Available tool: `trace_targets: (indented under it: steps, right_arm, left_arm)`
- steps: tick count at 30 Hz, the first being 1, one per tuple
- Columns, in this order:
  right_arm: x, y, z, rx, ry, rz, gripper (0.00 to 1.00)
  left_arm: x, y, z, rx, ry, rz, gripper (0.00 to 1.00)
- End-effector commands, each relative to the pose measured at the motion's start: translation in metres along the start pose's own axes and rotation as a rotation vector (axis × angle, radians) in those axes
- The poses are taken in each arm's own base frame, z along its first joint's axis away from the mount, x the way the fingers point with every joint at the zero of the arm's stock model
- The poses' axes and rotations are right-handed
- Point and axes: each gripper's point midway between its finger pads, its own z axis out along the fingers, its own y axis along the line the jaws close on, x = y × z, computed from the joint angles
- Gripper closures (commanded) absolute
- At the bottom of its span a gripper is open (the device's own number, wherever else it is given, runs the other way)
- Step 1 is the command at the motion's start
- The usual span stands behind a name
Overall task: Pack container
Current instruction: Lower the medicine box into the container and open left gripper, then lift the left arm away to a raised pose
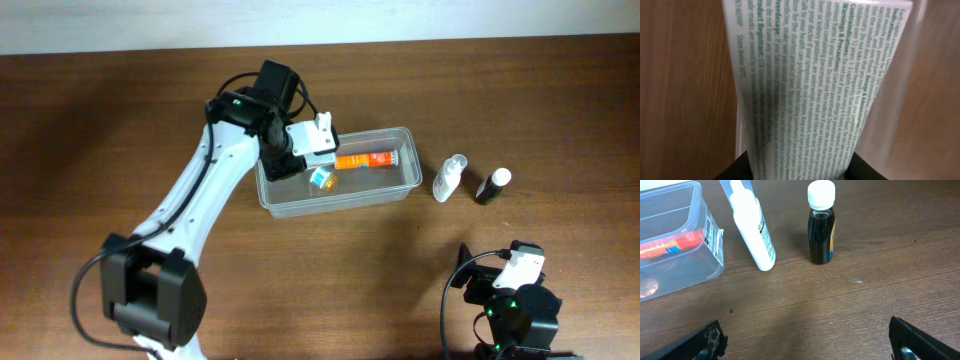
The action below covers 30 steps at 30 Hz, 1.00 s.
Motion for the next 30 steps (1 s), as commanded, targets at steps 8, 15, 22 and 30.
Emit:
trace_targets:
  steps: [8, 15, 22, 30]
  right_arm:
    - [0.000, 0.003, 0.000, -0.015, -0.005, -0.007, 0.02]
    - [0.000, 0.003, 0.000, -0.015, -0.005, -0.007, 0.02]
    - [0.000, 0.003, 0.000, -0.015, -0.005, -0.006, 0.02]
    - [0.000, 0.003, 0.000, -0.015, -0.005, -0.007, 0.02]
  left_arm:
    - [0.029, -0.004, 0.048, 0.082, 0.141, 0.150, 0.34]
    - [0.025, 0.002, 0.035, 0.037, 0.137, 0.049, 0.01]
    - [0.002, 0.043, -0.043, -0.180, -0.004, -0.299, 0.01]
    - [0.104, 0.088, -0.103, -0.320, -0.055, -1.072, 0.01]
